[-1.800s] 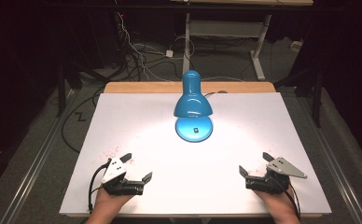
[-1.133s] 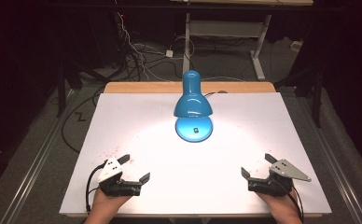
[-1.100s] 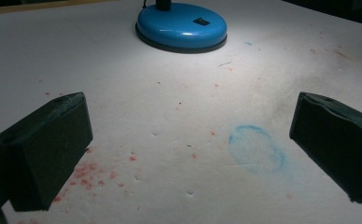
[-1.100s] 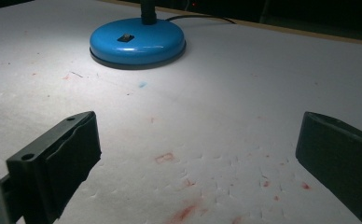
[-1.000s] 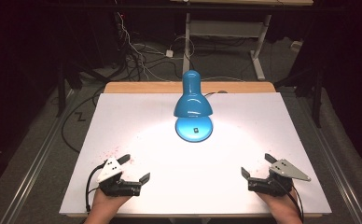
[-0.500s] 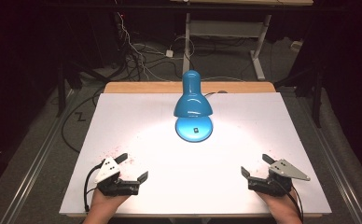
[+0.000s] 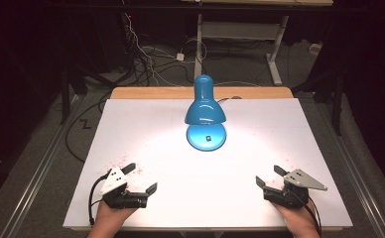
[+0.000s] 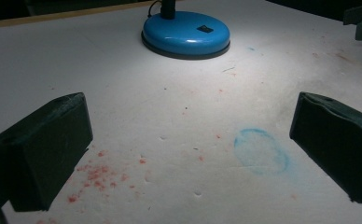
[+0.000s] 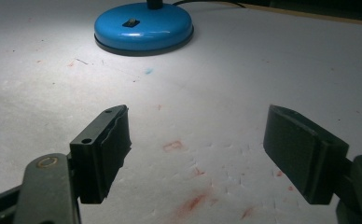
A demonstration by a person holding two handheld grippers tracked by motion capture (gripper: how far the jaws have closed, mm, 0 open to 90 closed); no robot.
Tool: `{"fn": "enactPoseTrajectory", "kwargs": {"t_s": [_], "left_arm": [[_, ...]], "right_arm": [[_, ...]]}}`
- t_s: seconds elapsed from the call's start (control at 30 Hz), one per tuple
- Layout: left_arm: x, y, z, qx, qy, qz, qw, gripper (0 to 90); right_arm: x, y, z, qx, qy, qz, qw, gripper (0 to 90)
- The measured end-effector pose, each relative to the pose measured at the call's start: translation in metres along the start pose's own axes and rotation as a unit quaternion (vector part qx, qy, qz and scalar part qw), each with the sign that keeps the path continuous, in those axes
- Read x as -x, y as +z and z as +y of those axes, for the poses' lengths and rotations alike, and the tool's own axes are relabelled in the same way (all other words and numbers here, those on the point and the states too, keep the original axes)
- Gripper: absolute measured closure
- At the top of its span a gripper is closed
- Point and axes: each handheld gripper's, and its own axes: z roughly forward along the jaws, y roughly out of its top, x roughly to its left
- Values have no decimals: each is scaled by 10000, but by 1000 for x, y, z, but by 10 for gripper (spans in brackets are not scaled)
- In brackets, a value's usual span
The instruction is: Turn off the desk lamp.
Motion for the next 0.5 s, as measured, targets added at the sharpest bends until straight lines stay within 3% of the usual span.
{"fn": "enactPoseTrajectory", "kwargs": {"t_s": [0.13,0.37,0.5], "left_arm": [[1,0,0,-4,1,-8,10000,0],[1,3,-1,-58,-9,-3,10000,0],[1,4,-2,-33,-16,10,10000,0]], "right_arm": [[3,-1,0,-3,19,17,10000,347],[10,-3,3,0,331,210,9992,564],[11,-4,2,-44,287,170,9994,619]]}}
